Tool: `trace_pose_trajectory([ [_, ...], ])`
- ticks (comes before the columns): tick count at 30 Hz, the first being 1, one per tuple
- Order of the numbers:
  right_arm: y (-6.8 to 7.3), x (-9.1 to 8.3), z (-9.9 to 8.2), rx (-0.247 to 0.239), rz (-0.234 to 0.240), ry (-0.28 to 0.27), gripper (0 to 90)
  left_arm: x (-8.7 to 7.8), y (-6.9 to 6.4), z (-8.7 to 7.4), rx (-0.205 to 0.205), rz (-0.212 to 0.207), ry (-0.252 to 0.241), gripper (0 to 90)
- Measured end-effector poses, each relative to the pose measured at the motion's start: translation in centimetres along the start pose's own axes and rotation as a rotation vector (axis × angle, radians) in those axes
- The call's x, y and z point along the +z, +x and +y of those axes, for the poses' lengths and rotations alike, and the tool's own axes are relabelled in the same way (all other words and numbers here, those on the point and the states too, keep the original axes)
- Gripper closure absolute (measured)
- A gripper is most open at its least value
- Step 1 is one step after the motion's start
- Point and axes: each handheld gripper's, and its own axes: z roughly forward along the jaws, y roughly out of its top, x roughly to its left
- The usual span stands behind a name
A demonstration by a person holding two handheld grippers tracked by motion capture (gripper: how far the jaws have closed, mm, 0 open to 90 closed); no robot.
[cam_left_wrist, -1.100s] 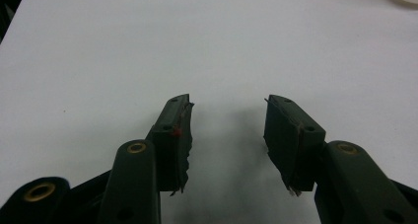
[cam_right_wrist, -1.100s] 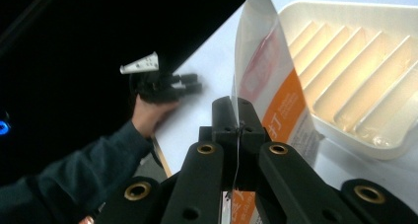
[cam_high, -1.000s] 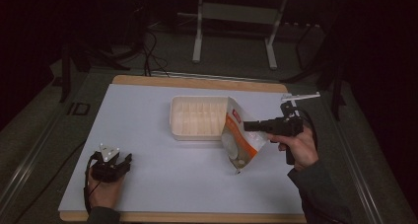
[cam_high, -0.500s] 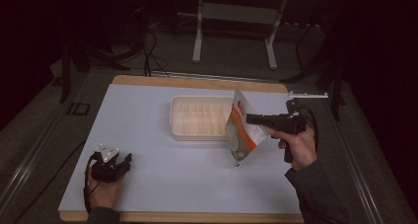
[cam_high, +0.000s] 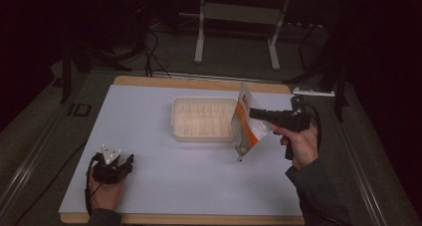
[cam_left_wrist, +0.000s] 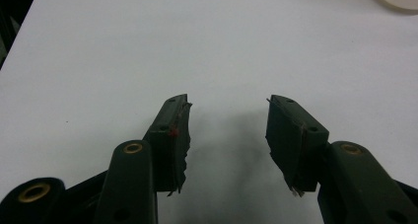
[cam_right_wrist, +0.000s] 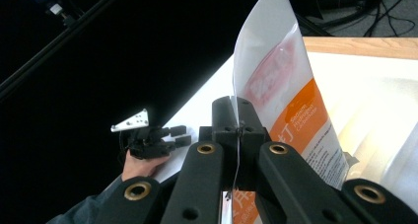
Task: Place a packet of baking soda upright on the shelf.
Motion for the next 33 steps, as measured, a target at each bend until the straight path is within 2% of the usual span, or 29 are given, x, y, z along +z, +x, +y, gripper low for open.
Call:
trace_pose_trajectory([
  [8,0.1,0.8,0.6,-0.016,0.0,-0.022,90.0,0.0,0.0,0.0,0.005,0.002,-0.001,50.6],
  [16,0.1,2.0,1.2,-0.011,0.004,-0.04,90.0,0.0,-0.1,0.0,0.018,-0.005,-0.008,50.4],
  [33,0.3,4.9,2.3,-0.021,0.029,-0.065,90.0,0.1,-0.1,0.0,0.011,-0.008,-0.01,50.3],
])
